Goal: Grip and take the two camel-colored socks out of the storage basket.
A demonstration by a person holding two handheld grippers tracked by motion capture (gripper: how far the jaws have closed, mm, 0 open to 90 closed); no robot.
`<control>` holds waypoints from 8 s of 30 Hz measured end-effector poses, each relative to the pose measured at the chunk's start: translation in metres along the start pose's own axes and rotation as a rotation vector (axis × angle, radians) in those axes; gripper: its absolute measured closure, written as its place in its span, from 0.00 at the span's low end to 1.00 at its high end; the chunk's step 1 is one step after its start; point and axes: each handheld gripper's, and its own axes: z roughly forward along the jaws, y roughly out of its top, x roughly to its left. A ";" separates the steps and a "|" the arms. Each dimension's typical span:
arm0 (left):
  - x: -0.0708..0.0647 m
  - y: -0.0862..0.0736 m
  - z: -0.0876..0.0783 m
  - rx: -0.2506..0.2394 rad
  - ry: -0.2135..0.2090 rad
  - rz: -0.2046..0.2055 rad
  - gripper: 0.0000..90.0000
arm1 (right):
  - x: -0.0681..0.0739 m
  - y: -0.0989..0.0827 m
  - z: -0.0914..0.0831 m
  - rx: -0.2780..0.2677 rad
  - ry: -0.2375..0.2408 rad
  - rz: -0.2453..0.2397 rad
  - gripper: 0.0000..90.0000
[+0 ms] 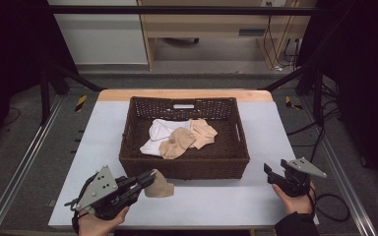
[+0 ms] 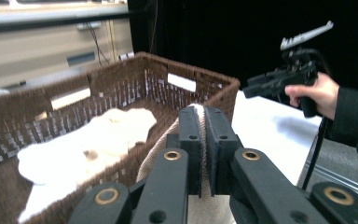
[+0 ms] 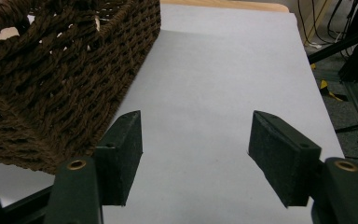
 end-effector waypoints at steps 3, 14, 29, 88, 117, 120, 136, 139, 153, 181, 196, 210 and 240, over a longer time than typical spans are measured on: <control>0.001 -0.014 0.006 0.051 -0.004 -0.023 0.95 | 0.000 0.000 0.000 0.001 0.002 -0.002 0.39; 0.009 -0.061 0.032 0.228 0.012 -0.069 0.95 | 0.000 -0.002 0.001 0.011 0.004 -0.008 0.39; 0.039 -0.096 0.046 0.375 0.136 -0.091 0.74 | 0.004 -0.005 0.007 0.044 0.012 -0.026 0.39; 0.106 0.070 0.107 0.061 0.360 -0.087 0.39 | 0.003 -0.002 0.008 0.043 0.021 -0.024 0.44; 0.134 0.006 0.196 0.307 0.336 -0.114 0.55 | 0.002 -0.002 0.011 0.057 0.031 -0.026 0.45; 0.131 0.001 0.199 0.348 0.337 -0.096 0.58 | 0.002 -0.002 0.011 0.058 0.029 -0.026 0.45; 0.129 -0.014 0.214 0.526 0.331 -0.030 0.53 | 0.004 -0.003 0.014 0.078 0.035 -0.033 0.47; 0.131 -0.016 0.216 0.543 0.319 -0.046 0.54 | 0.004 -0.003 0.015 0.079 0.037 -0.035 0.47; 0.133 -0.018 0.216 0.634 0.259 -0.054 0.94 | 0.003 -0.003 0.013 0.076 0.048 -0.025 0.50; 0.125 0.017 0.175 0.121 0.225 -0.071 0.96 | -0.001 -0.003 0.010 0.064 0.044 -0.018 0.51; 0.105 0.056 0.129 -0.071 0.174 -0.069 0.96 | -0.002 -0.003 0.010 0.060 0.040 -0.018 0.51; 0.081 0.082 0.077 -0.171 0.126 -0.028 0.96 | -0.002 -0.003 0.010 0.066 0.038 -0.018 0.51; 0.020 0.039 0.005 -0.141 -0.004 0.023 0.96 | -0.003 -0.004 0.009 0.068 0.025 -0.021 0.52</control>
